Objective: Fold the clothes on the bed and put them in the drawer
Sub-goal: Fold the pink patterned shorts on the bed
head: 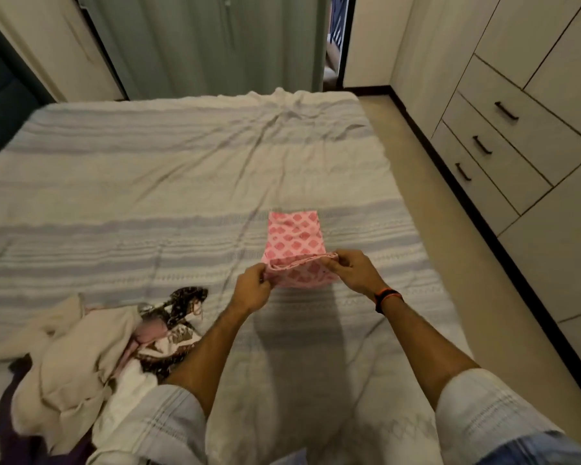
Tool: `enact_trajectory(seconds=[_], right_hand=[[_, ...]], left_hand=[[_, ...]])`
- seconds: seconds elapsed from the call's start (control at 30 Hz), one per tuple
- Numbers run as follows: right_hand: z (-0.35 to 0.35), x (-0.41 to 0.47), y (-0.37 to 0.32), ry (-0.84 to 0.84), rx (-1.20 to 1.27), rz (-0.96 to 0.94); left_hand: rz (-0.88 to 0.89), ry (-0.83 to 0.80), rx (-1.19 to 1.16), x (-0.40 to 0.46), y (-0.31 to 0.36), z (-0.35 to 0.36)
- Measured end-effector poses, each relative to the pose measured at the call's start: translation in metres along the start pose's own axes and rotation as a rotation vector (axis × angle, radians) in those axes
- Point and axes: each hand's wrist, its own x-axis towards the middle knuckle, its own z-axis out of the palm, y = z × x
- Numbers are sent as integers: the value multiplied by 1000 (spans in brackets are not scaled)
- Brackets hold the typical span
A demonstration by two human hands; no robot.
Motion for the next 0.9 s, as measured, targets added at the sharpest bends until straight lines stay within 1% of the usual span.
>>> enact_trajectory(seconds=[0.13, 0.23, 0.33, 0.63, 0.83, 0.9], right_hand=[[24, -38, 22, -34, -13, 111], [37, -61, 36, -23, -18, 174], [46, -84, 36, -11, -32, 233], [59, -140, 48, -31, -23, 259], [65, -187, 71, -112, -81, 236], [66, -205, 77, -124, -63, 235]], left_hand=[[-30, -82, 10, -27, -26, 23], [-40, -111, 28, -44, -36, 33], [-33, -144, 56, -58, -43, 39], [-21, -179, 124, -109, -53, 57], [-88, -146, 117, -168, -58, 81], [-115, -139, 113, -189, -60, 91]])
